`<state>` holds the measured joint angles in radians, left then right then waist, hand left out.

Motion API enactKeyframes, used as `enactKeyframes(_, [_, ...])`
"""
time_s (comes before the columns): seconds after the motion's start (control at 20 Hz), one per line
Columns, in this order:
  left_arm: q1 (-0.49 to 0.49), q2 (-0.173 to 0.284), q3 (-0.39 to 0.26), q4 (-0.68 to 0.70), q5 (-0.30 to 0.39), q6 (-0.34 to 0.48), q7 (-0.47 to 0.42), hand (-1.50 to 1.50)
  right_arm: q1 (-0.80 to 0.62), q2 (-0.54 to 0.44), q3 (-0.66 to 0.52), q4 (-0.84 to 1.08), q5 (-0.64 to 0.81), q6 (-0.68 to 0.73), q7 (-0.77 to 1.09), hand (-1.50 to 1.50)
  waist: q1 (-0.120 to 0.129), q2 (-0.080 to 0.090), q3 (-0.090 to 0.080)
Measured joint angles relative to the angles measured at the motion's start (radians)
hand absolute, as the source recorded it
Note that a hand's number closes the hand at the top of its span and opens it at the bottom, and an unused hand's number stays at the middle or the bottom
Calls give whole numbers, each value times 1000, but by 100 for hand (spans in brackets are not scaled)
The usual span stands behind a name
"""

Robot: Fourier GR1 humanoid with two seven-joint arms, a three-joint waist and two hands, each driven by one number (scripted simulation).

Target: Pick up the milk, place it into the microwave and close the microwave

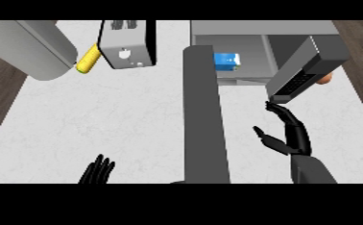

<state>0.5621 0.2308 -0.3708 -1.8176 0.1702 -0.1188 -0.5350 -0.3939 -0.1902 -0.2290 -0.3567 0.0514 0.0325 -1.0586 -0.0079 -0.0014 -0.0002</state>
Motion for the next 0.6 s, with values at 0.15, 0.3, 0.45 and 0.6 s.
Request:
enactKeyframes(0.15, [-57,-6,-36,28,-48,5,49,150,49,-46,-7,-35,-17,34,7,-150,-2,0,0])
enactKeyframes(0.3, [-117,-12,-60,58,-100,11,81,150,104,-87,-17,-79,-42,69,22,-150,-3,0,0])
enactKeyframes(0.45, [-161,-30,-99,87,-159,24,93,150,165,-121,-33,-117,-74,101,30,-150,-3,0,0])
enactKeyframes(0.6, [-235,-82,-120,162,-186,37,115,150,191,-138,-48,-148,-109,126,46,-150,-2,1,0])
